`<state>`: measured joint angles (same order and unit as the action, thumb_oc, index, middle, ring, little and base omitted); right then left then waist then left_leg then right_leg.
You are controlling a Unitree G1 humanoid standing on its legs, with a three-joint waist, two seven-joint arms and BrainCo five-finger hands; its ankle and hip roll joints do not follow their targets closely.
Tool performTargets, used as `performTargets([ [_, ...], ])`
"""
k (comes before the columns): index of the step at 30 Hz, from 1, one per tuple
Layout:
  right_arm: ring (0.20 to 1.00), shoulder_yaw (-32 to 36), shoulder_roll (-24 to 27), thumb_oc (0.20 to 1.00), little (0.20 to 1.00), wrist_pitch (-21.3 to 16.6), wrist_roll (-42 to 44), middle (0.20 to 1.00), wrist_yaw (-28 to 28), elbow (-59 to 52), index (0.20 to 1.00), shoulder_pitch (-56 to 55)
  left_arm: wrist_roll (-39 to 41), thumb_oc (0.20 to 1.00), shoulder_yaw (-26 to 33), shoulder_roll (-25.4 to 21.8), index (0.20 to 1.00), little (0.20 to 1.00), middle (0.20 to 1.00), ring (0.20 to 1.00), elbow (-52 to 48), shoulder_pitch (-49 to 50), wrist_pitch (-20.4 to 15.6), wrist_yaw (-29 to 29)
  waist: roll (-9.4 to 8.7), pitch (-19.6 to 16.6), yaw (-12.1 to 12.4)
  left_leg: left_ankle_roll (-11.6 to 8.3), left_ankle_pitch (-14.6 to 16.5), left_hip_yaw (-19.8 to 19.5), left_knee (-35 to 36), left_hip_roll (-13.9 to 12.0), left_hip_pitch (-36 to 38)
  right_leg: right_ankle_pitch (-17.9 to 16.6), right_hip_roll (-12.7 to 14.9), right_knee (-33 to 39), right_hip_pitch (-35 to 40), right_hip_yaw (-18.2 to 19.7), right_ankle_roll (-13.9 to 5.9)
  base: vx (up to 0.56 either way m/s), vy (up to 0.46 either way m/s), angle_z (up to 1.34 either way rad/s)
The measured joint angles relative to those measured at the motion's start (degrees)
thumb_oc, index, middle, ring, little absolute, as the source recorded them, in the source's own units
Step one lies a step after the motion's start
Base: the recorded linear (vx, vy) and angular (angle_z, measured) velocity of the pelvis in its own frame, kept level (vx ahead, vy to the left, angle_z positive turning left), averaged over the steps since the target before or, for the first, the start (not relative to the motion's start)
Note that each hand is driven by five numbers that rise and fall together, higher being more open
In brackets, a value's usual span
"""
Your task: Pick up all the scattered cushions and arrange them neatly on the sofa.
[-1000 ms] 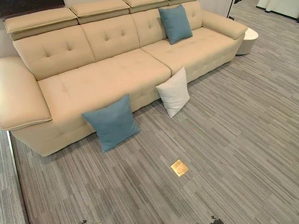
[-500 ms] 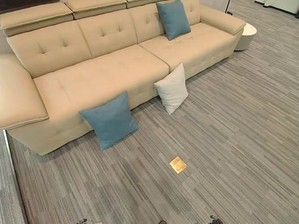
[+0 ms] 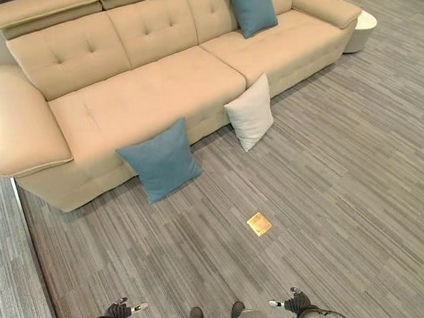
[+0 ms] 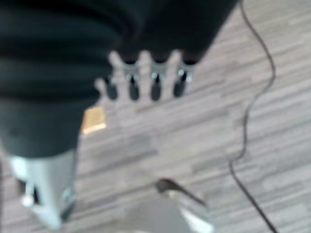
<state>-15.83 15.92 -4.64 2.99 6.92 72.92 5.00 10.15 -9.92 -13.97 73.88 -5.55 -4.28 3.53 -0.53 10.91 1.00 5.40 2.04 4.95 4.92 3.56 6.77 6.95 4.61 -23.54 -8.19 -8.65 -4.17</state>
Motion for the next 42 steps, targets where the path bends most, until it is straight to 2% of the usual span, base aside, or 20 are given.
performTargets([
  [1, 1.0, -0.36, -0.16, 1.0, 1.0, -0.11, 0.0, 1.0, 0.02, -0.77, 1.0, 0.75, 0.0, 1.0, -0.65, -0.17, 1.0, 1.0, 1.0, 1.0, 0.19, 0.12, 0.08, -0.05, -0.09, 0.55, -0.5, 0.58, -0.16, -0.49, -0.01, 0.03, 0.5, 1.87, 0.93, -6.92, -4.12, 0.71, -0.87, 0.22, -0.011, 0.21],
  [4, 1.0, -0.98, -1.06, 1.0, 1.0, -0.07, 0.02, 1.0, -0.1, -1.28, 1.0, 0.8, 0.14, 1.0, -0.8, -0.32, 1.0, 1.0, 1.0, 1.0, 0.12, -0.65, 0.12, -0.14, -1.52, 0.39, -0.78, 0.03, 1.56, -2.22, 0.26, -0.29, 0.93, 1.45, -2.4, 2.47, -7.16, 6.46, -0.59, 0.25, -0.053, 0.16],
  [7, 1.0, -1.3, -1.8, 1.0, 1.0, 0.01, 0.02, 1.0, -0.08, -1.57, 1.0, 1.05, 0.48, 1.0, -0.78, 0.76, 1.0, 1.0, 1.0, 1.0, 0.45, -1.57, 0.02, -0.69, -2.13, 0.34, -2.6, -0.55, 4.77, -5.69, 0.1, -1.19, 4.87, -8.26, -4.88, 15.78, -8.03, 4.9, -0.29, 0.32, -0.124, 0.6],
  [9, 1.0, -1.04, -1.72, 1.0, 1.0, 0.09, 0.11, 1.0, -0.1, -0.6, 1.0, 0.76, 0.51, 1.0, -0.92, 2.2, 1.0, 1.0, 1.0, 1.0, 0.63, -0.6, -0.13, -0.84, -0.69, -0.65, -3.23, -2.06, 7.03, -9.09, -1.29, -3.63, 7.64, -11.23, -6.4, 16.85, -3.82, 3.9, 4.61, 0.32, -0.191, 1.19],
  [10, 1.0, -0.45, -1.73, 1.0, 1.0, 0.13, 0.19, 1.0, -0.2, 0.19, 1.0, 0.53, 0.52, 1.0, -0.77, 2.61, 1.0, 1.0, 1.0, 1.0, 1.25, 0.3, -0.21, -1.09, -0.65, -1.74, -2.41, -5.6, 6.81, -7.8, -10.45, -3.73, 5.2, -11.17, -6.04, 22.59, 2.5, 1.86, 5.26, 0.19, -0.225, 1.07],
  [11, 1.0, -0.55, -1.14, 1.0, 1.0, -0.15, 0.31, 1.0, -0.12, -0.22, 1.0, -0.46, 0.6, 1.0, -0.77, 2.32, 1.0, 1.0, 1.0, 1.0, 1.72, 0.54, -0.35, -1.03, -1.79, -3.74, -0.9, -9.61, 6.81, -5.66, -21.57, -3.69, 0.4, -12.31, -5.88, 26.99, 6.22, 1.24, 9.04, 0.15, -0.197, 0.8],
  [13, 1.0, -1.1, -0.31, 1.0, 1.0, -0.69, 0.87, 1.0, 0.03, -1.02, 1.0, 0.09, 1.28, 1.0, -1.14, 2.35, 1.0, 1.0, 1.0, 1.0, 1.69, -0.27, -0.33, -0.98, -2.39, -3.94, -0.06, -13.15, 5.88, -3.22, -37.27, -4.64, -7.9, -11.58, -5.52, 28.83, 8.22, -0.63, 10.36, 0.14, -0.109, 0.45],
  [14, 1.0, -1.66, -0.1, 1.0, 1.0, -0.77, 0.93, 1.0, 0.03, -0.89, 1.0, 0.48, 1.95, 1.0, -1.11, 2.24, 1.0, 1.0, 1.0, 1.0, 1.6, -0.55, -0.38, -1.05, -2.8, -3.74, 0.0, -13.0, 6.0, -1.52, -38.77, -5.82, -10.57, -11.19, -5.45, 28.81, 8.89, -1.61, 9.9, 0.09, -0.013, 0.66],
  [16, 1.0, -2.28, -0.07, 1.0, 1.0, -0.82, 1.41, 1.0, 0.03, 0.34, 1.0, 2.03, 2.67, 1.0, -1.35, 1.43, 1.0, 1.0, 1.0, 1.0, -0.53, -1.21, -0.35, -0.95, -4.62, -2.49, -1.29, -11.34, 3.27, 3.18, -14.48, -6.55, -12.41, -9.28, -5.82, 28.86, 12.01, -3.58, 7.23, 0.33, 0.081, 0.53],
  [19, 1.0, -2.61, 0.07, 1.0, 1.0, -0.71, 1.95, 1.0, 0.21, 1.25, 1.0, 1.82, 2.52, 1.0, -3.46, 0.8, 1.0, 1.0, 1.0, 1.0, -0.57, -3.52, -0.38, -0.9, -5.82, -2.21, -3.35, -10.75, -2.31, 7.44, -4.93, -7.04, -14.92, -4.5, -6.31, 28.96, 12.61, -5.59, 5.8, 0.22, 0.089, 0.31],
  [21, 1.0, -2.65, -0.1, 1.0, 1.0, -0.62, 1.96, 1.0, 0.08, 1.82, 1.0, 1.41, 2.5, 1.0, -3.44, 0.88, 1.0, 1.0, 1.0, 1.0, -0.47, -3.5, -0.17, -0.91, -5.78, -2.04, -3.27, -9.07, -5.08, 8.73, -5.99, -7.89, -17.2, -5.14, -7.03, 28.83, 12.96, -4.85, 6.85, 0.31, 0.213, -0.27],
  [23, 1.0, -2.1, -0.11, 1.0, 1.0, -0.46, 1.92, 1.0, 0.08, 2.54, 1.0, 0.8, 2.52, 1.0, -3.31, 1.5, 1.0, 1.0, 1.0, 1.0, -0.05, -2.55, -0.03, -0.92, -5.81, -2.05, -3.71, -6.35, -4.01, 9.16, -8.44, -4.46, -14.84, -3.25, -5.79, 28.77, 14.82, -4.15, 4.39, 0.22, 0.175, -0.26],
  [24, 1.0, -2.11, 0.54, 1.0, 1.0, -0.22, 1.9, 1.0, 0.02, 2.65, 1.0, -1.03, 2.53, 1.0, -2.96, 2.83, 1.0, 1.0, 1.0, 1.0, -0.11, -1.4, -0.05, -0.89, -4.31, -2.85, -4.01, -3.47, -5.48, 8.98, -4.86, -2.35, -11.01, -3.07, -5.48, 26.41, 15.42, -3.67, 3.78, 0.18, 0.203, -0.09],
  [25, 1.0, -2.11, 1.51, 1.0, 1.0, -0.13, 1.89, 1.0, 0.02, 2.58, 1.0, -1.97, 2.54, 1.0, -3.31, 3.87, 1.0, 1.0, 1.0, 1.0, -0.17, -0.86, -0.15, -0.91, -0.76, -3.61, -4.06, -2.23, -6.07, 8.55, -2.83, -3.62, -9.04, -2.56, -7.6, 23.79, 14.87, -3.31, 3.2, 0.22, 0.245, -0.07],
  [27, 1.0, -1.52, 0.68, 1.0, 1.0, -0.05, 1.87, 1.0, -0.13, 1.39, 1.0, -1.78, 2.55, 1.0, -3.56, 3.66, 1.0, 1.0, 1.0, 1.0, 0.15, -2.13, -0.07, -0.82, 0.98, -2.66, -3.63, -0.51, -4.48, 9.17, 0.66, -4.06, -5.55, 1.57, -6.57, 9.73, 9.84, -3.5, 0.43, 0.16, 0.14, -0.12],
  [29, 1.0, -1.67, -0.3, 1.0, 1.0, -0.21, 1.89, 1.0, -0.12, -1.37, 1.0, -2.31, 2.55, 1.0, -4.31, 2.1, 1.0, 1.0, 1.0, 1.0, -0.04, -2.91, -0.1, -0.75, 0.05, -2.42, -4.48, 0.93, -3.13, 7.15, 0.35, -2.47, -3.46, 5.7, -2.04, -8.63, 1.32, -3.3, -0.79, 0.17, 0.086, 0.34],
  [31, 1.0, -1.64, -0.56, 1.0, 1.0, -0.5, 1.89, 1.0, -0.14, -2.3, 1.0, -2.33, 2.54, 1.0, -5.73, 0.85, 1.0, 1.0, 1.0, 1.0, -0.23, -3.73, -0.13, -0.72, -2.03, -2.53, -4.18, 1.11, -2.27, 6.96, 0.34, -0.26, -2.26, 6.83, 2.45, -10.08, -3.27, -2.11, -1.13, 0.11, 0.012, 0.36],
  [35, 1.0, -1.64, -1.91, 1.0, 1.0, -0.46, 1.86, 1.0, -0.14, -2.28, 1.0, -0.28, 2.54, 1.0, -5.46, -0.62, 1.0, 1.0, 1.0, 1.0, -0.01, -3.18, -0.09, -0.72, -2.97, -2.3, -3.12, -1.58, -0.22, 7.05, 0.3, -0.71, -0.15, 2.27, 1.09, 4.27, -6.56, 0.07, -0.98, 0.23, -0.044, 0.1],
  [38, 1.0, -1.42, -1.96, 1.0, 1.0, -0.73, 1.76, 1.0, -0.11, -2.14, 1.0, 1.47, 2.49, 1.0, -4.55, -0.35, 1.0, 1.0, 1.0, 1.0, 0.25, -1.81, -0.11, -0.72, -3.08, -2.22, -3.66, -2.75, 2.95, 6.42, 0.3, -0.56, 4.26, -8.92, -0.54, 17.83, -5.51, 1.36, -1.22, 0.22, -0.1, 0.13],
  [42, 1.0, -0.77, -1.15, 1.0, 1.0, -0.49, 1.15, 1.0, -0.13, -2.05, 1.0, 0.66, 2.18, 1.0, -3.33, 1.06, 1.0, 1.0, 1.0, 1.0, 0.61, -0.52, -0.1, -1.11, -0.51, -2.73, -4.3, -5.58, 4.73, 4.6, -2.87, -4.15, 5.99, -13.58, -3.74, 24.87, 2.24, -0.47, 4.52, 0.21, -0.2, 0.25],
])
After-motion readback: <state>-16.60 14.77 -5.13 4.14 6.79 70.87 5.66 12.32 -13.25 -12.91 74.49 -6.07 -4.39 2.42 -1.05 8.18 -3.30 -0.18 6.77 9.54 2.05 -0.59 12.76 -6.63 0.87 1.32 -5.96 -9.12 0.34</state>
